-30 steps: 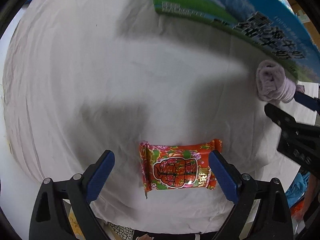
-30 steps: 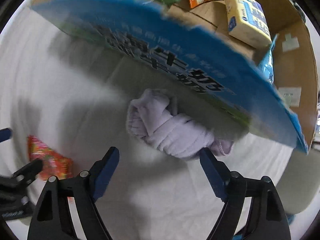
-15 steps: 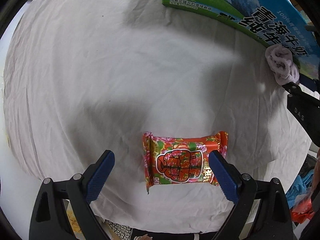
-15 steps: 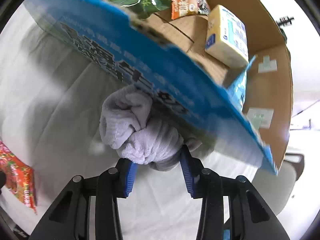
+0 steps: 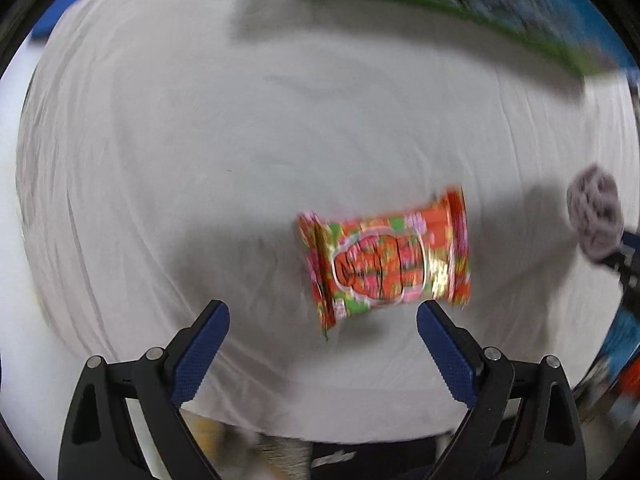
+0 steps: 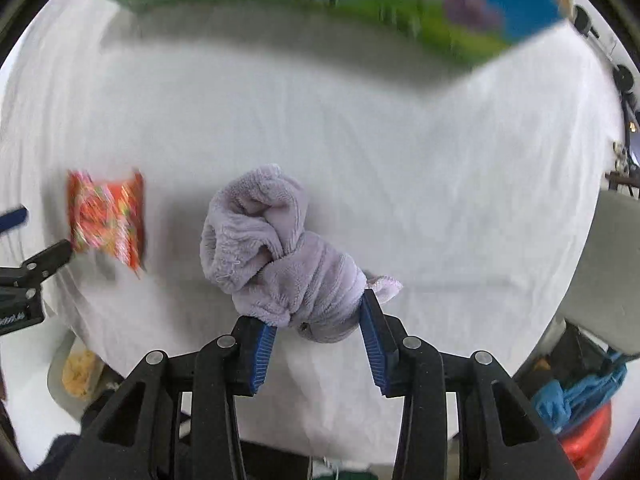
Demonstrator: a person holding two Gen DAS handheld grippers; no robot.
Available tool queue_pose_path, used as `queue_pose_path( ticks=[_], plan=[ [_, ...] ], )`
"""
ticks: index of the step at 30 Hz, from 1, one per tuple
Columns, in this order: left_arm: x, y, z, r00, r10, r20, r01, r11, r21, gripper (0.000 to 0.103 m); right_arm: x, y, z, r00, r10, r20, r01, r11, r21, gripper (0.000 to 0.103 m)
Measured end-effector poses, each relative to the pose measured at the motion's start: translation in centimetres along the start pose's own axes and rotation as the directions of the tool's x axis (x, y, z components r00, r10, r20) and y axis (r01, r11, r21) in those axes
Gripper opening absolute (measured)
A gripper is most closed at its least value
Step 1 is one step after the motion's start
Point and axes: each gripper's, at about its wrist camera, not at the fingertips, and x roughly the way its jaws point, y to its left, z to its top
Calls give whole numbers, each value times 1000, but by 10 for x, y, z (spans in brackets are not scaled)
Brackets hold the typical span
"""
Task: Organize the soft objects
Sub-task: 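Grasp the red floral candy bag with the left tool while the right tool grasps the lavender sock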
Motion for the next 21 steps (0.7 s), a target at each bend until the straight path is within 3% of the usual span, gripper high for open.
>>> queue_pose_path(
  ticks=[3, 7, 9, 12, 16, 18, 21],
  plan=[
    [8, -26, -3, 995, 104, -6, -101, 978, 182, 96, 15, 7, -5, 999, -5, -51, 5, 1000, -3, 47],
    [28, -55, 1, 971, 238, 20, -227, 892, 391, 96, 26, 7, 2, 997, 6, -81, -4, 1000, 19, 55],
    [42, -63, 5, 962, 274, 7, -247, 853, 460, 96, 29, 10, 5, 996, 16, -87, -13, 999, 29, 62],
    [58, -69, 14, 959, 284, -23, -233, 829, 508, 96, 30, 11, 13, 995, 9, -99, -7, 1000, 15, 62],
    [65, -74, 25, 969, 246, -16, -206, 845, 494, 94, 35, 19, 19, 995, 6, -99, -5, 1000, 12, 62],
    [63, -71, 29, 981, 194, -30, -160, 880, 446, 79, 35, 17, 18, 996, 16, -88, -14, 1000, 24, 62],
    [55, -62, 33, 994, 104, -27, -89, 940, 329, 73, 29, 1, 18, 996, 56, -67, -51, 996, 70, 62]
  ],
)
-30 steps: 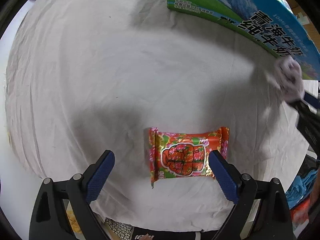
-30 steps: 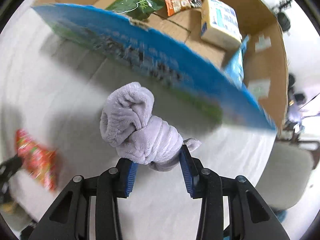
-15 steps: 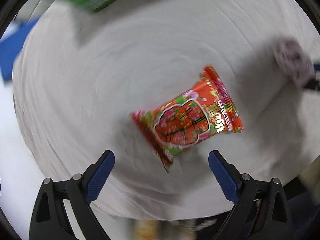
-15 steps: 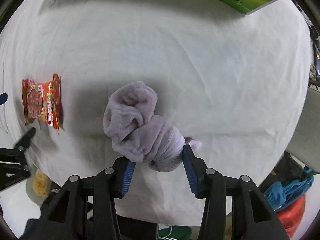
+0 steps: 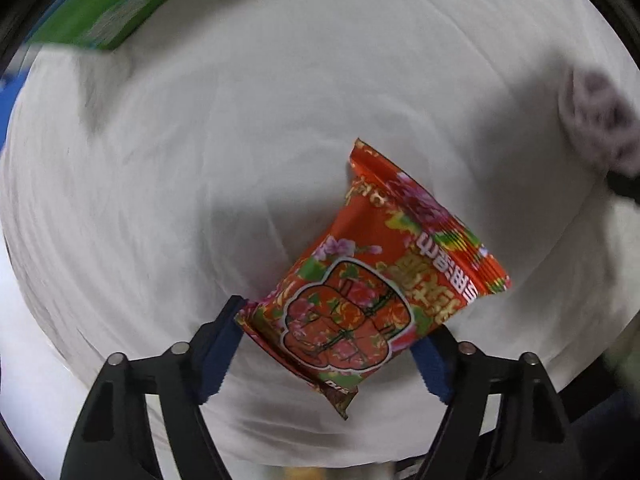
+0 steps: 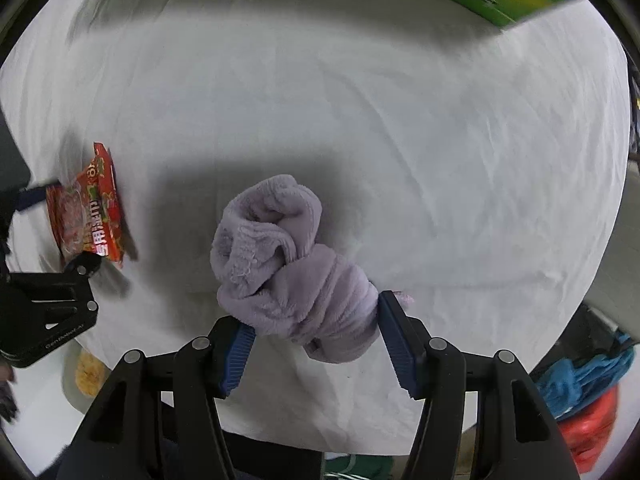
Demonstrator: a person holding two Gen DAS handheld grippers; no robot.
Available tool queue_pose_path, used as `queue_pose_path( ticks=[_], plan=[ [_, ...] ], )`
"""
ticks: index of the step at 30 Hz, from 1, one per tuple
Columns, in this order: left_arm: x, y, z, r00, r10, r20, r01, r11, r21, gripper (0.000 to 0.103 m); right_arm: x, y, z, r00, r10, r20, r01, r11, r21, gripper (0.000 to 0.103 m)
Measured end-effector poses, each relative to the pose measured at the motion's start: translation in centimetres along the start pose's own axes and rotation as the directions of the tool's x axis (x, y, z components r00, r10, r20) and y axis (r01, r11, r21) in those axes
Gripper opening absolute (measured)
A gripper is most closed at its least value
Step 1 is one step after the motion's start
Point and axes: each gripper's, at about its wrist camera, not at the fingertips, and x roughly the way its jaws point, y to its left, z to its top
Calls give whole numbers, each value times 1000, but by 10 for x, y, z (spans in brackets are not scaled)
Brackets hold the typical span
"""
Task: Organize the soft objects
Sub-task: 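Grasp the red floral candy bag with the left tool while the right tool grasps the lavender sock, then carry both items into the box and open both tools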
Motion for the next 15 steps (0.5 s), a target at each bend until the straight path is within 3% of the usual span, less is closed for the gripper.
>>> queue_pose_path(
  ticks=[3, 5, 7, 10, 12, 15],
  plan=[
    [-2, 10, -2, 995, -101, 25, 104, 984, -144, 70, -4, -16, -6, 999, 33, 24, -33, 999, 40, 52],
    [-1, 16, -5, 983, -180, 35, 183, 957, -225, 68, -6, -20, -9, 998, 59, 32, -61, 996, 66, 52],
    [3, 20, -8, 962, -268, 46, 268, 911, -312, 68, -4, -21, -10, 995, 92, 23, -94, 993, 77, 52],
    [10, 16, -9, 941, -335, 43, 329, 878, -348, 68, 0, -21, -9, 996, 90, 15, -91, 994, 56, 55],
    [15, 15, -7, 943, -331, 30, 321, 885, -336, 68, 0, -22, -6, 997, 77, 21, -78, 996, 40, 55],
    [18, 8, 9, 962, -271, 14, 264, 921, -288, 68, 7, -18, -6, 998, 63, 26, -64, 998, 28, 55]
  ],
)
